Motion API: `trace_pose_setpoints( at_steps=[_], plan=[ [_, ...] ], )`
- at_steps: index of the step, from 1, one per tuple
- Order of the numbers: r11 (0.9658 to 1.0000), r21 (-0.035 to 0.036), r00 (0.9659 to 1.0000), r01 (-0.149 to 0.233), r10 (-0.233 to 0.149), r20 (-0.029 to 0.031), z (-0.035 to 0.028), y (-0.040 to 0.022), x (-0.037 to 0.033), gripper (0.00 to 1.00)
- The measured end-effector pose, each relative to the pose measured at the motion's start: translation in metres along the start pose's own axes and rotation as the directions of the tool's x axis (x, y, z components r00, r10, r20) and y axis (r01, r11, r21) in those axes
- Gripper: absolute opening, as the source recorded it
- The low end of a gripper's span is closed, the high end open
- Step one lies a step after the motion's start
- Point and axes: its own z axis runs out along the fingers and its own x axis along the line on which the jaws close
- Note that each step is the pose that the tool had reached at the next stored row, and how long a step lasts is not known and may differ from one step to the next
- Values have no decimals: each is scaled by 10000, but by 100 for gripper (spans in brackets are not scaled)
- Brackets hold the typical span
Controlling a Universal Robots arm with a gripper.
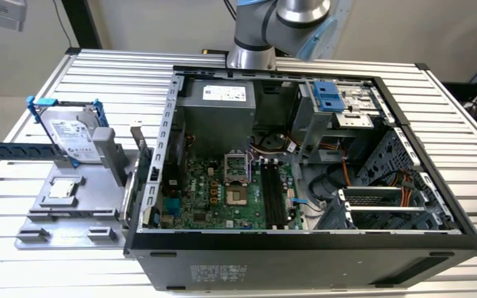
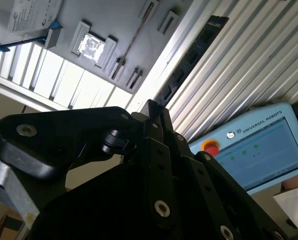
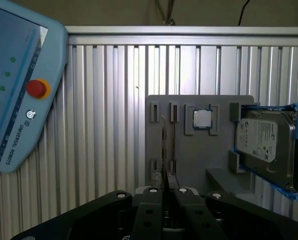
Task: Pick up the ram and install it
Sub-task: 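Pick up the ram and move it above insertion slot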
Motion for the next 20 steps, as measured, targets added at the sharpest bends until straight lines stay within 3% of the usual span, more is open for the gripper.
trace_pose_setpoints(
  at_steps=[16,20],
  plan=[
    [10000,-1,10000,0,0,0,-4,-206,-1,0],
    [10000,-5,10000,0,0,0,-5,-289,-2,0]
  ],
)
